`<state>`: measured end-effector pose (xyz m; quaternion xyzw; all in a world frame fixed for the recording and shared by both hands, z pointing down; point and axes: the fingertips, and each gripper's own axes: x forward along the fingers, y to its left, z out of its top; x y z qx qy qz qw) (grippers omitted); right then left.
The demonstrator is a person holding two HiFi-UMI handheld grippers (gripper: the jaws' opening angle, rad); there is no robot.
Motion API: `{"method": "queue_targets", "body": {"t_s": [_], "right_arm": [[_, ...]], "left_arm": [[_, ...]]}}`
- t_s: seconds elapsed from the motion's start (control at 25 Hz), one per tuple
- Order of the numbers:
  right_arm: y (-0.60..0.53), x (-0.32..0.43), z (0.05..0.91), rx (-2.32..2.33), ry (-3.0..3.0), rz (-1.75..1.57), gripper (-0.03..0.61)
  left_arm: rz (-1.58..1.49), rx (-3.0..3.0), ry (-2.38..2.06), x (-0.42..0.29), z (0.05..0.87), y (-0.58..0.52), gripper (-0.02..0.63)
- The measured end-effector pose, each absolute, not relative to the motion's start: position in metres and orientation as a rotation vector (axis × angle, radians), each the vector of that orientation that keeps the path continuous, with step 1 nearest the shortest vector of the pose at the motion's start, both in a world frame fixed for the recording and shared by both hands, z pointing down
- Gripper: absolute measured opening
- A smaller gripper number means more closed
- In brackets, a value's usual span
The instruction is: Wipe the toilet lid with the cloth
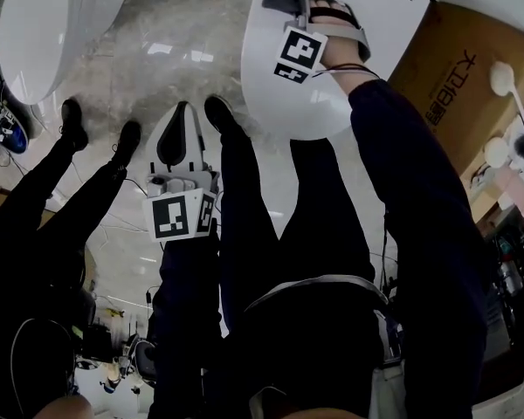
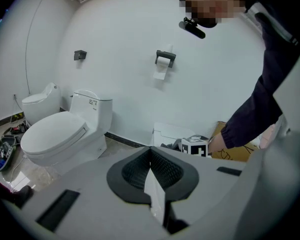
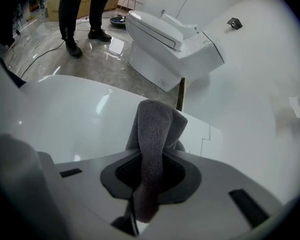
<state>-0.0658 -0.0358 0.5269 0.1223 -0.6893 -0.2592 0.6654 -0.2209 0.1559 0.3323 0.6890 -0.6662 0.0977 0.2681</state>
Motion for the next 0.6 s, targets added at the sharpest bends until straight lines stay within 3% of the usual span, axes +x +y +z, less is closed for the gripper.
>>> {"method": "queue_targets", "body": {"t_s": [0.6], "right_arm": [[0.197,-0.069,0.543,0.065,-1.63,-0.459,0.072]], "left_arm": [[0.227,1.972,-1.843,-0.25,0.319,0.138,0.015]]}}
